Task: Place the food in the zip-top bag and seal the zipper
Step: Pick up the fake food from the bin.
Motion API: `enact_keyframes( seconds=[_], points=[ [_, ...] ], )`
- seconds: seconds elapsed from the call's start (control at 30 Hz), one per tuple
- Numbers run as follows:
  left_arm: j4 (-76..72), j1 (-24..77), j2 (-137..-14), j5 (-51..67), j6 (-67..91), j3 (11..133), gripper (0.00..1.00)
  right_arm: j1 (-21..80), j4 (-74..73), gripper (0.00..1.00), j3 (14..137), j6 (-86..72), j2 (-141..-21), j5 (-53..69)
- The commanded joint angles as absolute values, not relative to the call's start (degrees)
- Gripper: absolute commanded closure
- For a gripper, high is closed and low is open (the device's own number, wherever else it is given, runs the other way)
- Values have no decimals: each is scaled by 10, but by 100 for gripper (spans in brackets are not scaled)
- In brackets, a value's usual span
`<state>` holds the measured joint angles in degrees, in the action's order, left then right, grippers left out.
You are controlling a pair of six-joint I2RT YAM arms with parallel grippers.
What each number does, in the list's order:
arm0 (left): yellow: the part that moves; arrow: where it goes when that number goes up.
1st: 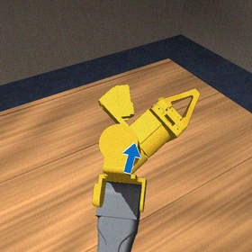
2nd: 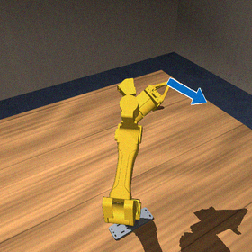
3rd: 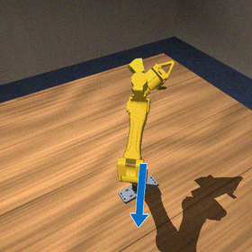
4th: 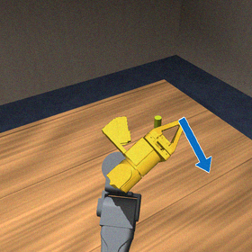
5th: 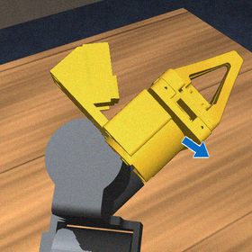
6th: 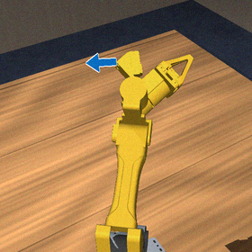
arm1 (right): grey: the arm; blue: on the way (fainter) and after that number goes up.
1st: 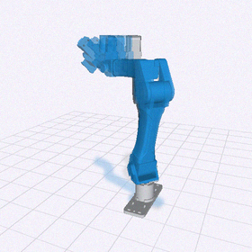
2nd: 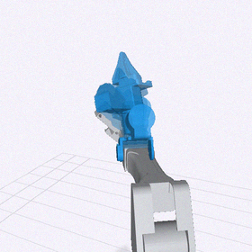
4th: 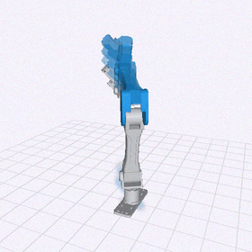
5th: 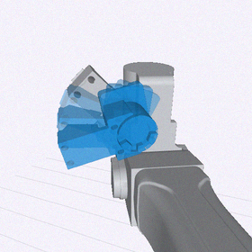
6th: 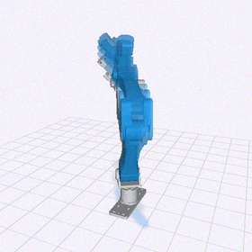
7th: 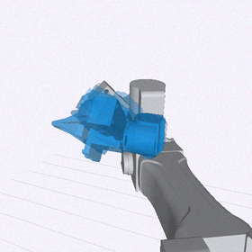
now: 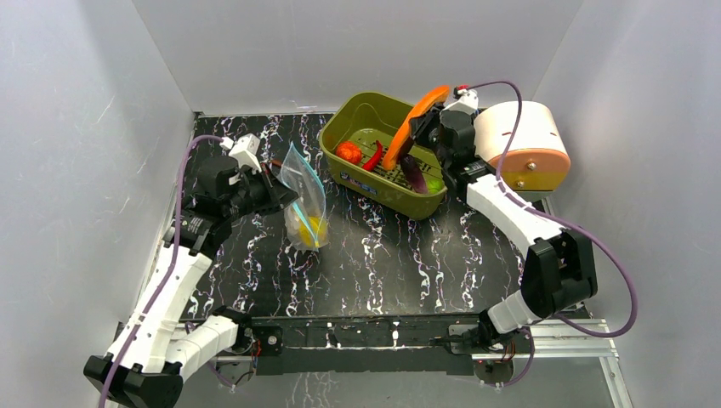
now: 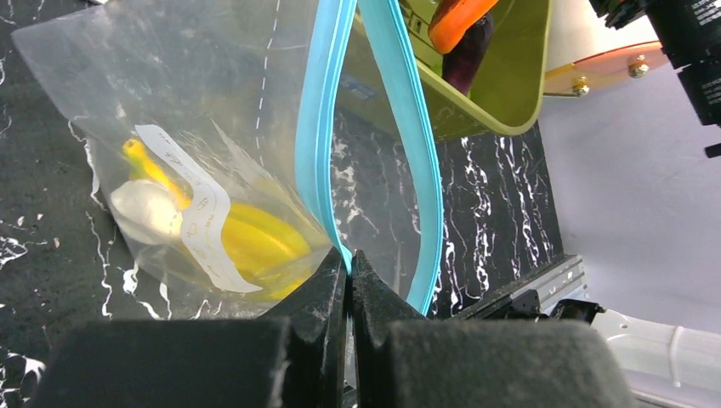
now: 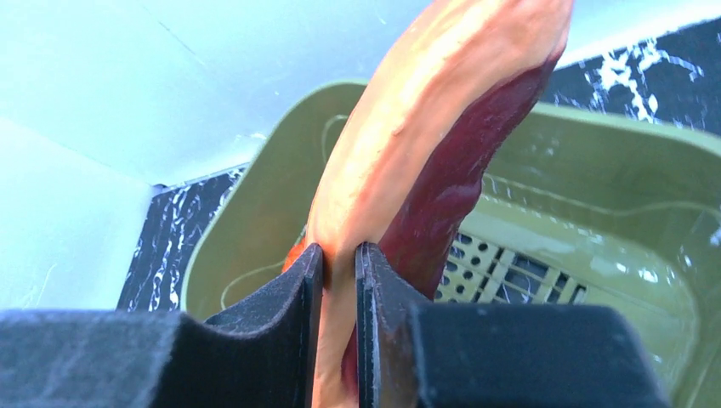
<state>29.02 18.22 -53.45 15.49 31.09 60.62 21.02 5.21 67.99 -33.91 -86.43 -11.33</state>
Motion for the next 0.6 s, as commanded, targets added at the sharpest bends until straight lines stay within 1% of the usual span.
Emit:
enact_keyframes(
  seconds=[0.0, 0.07, 0.17, 0.3, 0.57],
  points=[
    [281, 183, -527, 187, 311, 647, 100, 213, 199, 100, 671, -271, -830, -83],
    [298, 183, -537, 195, 309, 659, 100, 213, 197, 100, 669, -263, -819, -69],
    [282, 183, -534, 225, 299, 638, 100, 213, 218, 100, 664, -246, -801, -51],
    [280, 183, -535, 244, 294, 627, 100, 213, 197, 100, 688, -222, -785, -31],
    [275, 183, -566, 275, 328, 631, 100, 218, 171, 100, 695, -237, -745, 93]
  ],
)
